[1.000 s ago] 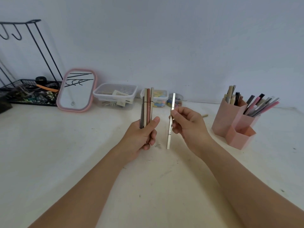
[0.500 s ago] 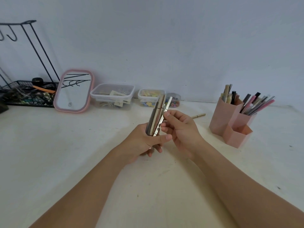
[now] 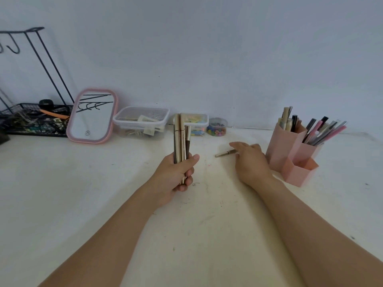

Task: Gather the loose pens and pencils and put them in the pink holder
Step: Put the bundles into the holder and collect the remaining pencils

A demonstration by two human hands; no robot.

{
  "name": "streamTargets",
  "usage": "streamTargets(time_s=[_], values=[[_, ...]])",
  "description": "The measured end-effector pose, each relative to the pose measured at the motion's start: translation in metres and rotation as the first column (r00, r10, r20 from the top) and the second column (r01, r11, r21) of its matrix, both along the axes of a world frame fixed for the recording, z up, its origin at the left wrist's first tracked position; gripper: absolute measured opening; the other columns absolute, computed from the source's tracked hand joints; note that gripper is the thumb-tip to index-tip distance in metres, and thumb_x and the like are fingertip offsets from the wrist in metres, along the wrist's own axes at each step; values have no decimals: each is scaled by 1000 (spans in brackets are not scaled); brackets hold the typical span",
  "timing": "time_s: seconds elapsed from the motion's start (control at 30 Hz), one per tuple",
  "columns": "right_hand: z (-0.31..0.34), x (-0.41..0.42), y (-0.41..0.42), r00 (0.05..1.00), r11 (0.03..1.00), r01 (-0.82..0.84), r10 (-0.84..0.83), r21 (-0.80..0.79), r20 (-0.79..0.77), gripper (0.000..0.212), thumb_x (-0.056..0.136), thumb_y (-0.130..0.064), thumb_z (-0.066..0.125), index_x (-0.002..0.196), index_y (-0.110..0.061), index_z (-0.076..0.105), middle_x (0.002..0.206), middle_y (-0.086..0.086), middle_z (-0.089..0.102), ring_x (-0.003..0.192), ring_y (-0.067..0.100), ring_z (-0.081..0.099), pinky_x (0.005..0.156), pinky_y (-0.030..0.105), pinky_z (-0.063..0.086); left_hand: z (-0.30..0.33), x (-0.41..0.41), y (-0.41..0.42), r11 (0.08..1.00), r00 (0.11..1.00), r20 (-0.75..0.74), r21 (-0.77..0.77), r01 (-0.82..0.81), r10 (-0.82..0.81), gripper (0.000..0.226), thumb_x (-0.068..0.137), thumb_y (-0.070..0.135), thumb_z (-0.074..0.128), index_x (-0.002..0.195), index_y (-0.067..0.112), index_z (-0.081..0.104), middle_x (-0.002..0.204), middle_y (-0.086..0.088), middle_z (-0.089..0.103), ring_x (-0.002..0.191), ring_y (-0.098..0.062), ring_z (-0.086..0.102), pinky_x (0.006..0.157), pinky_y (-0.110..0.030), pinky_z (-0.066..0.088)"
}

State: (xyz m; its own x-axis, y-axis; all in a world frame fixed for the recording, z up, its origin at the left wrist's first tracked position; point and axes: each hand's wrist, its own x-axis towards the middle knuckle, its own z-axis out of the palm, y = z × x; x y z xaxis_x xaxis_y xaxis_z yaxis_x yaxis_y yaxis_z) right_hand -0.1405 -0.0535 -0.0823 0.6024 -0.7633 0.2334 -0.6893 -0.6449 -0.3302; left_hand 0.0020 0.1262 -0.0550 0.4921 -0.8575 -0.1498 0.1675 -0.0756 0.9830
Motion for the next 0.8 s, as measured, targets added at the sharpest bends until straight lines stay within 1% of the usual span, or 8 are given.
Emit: streamTargets(time_s=[0.13,0.27,0.33,0.43,0.53,0.6,0.7,0.8], values=[[4,2,4,995,1000,-27,28,-7,93,30,102,-6,46,112,-18,72,116,5,67,107,30,53,88,45,50,1,0,2,1000,1000,-16,-10,8,-8,18,97,26,65,94,17,50,57,5,46,45,-9,41,33,-18,27],[11,4,25,986,994,-86,95,-67,140,20,103,-17,51,104,-17,71,101,1,64,96,21,56,80,39,50,0,1,1,1000,1000,0,-16,2,-2,21,95,27,68,93,17,50,57,5,45,43,-9,39,33,-18,26],[18,9,38,925,994,-94,110,-61,364,14,102,-17,54,101,-16,68,97,-2,64,87,15,56,77,32,48,-1,2,0,1000,1000,24,-16,-3,3,27,93,30,71,90,17,48,57,4,43,44,-10,38,34,-19,26],[33,14,55,729,973,-198,63,121,681,9,102,-17,56,97,-15,63,82,-6,63,66,7,52,65,19,43,-2,0,0,1000,997,71,-17,9,-8,32,90,34,73,87,17,46,58,3,41,44,-11,36,35,-19,27],[45,15,68,559,819,-421,-105,391,822,15,104,-17,54,100,-4,61,67,0,57,53,14,50,52,27,46,1,-3,0,1000,996,84,-4,19,-19,39,86,46,73,88,16,48,59,3,42,44,-11,37,36,-19,27],[48,15,74,484,678,-558,-204,479,851,15,103,-14,55,101,0,61,66,4,55,52,15,52,51,28,48,3,-4,1,999,996,84,-4,36,-36,49,76,58,71,86,17,47,60,3,44,45,-11,38,35,-19,26],[46,16,77,460,545,-654,-263,524,848,12,101,-12,58,101,0,62,76,9,60,61,16,60,59,26,54,2,-6,3,997,990,122,-22,76,-73,54,66,64,70,85,16,51,59,1,45,45,-11,39,36,-19,26],[42,18,78,466,510,-681,-250,524,849,22,100,-12,61,107,8,63,80,15,63,66,18,63,68,29,57,2,-6,4,989,981,136,-30,141,-136,50,66,56,77,90,17,56,60,3,45,46,-12,41,36,-19,27]])
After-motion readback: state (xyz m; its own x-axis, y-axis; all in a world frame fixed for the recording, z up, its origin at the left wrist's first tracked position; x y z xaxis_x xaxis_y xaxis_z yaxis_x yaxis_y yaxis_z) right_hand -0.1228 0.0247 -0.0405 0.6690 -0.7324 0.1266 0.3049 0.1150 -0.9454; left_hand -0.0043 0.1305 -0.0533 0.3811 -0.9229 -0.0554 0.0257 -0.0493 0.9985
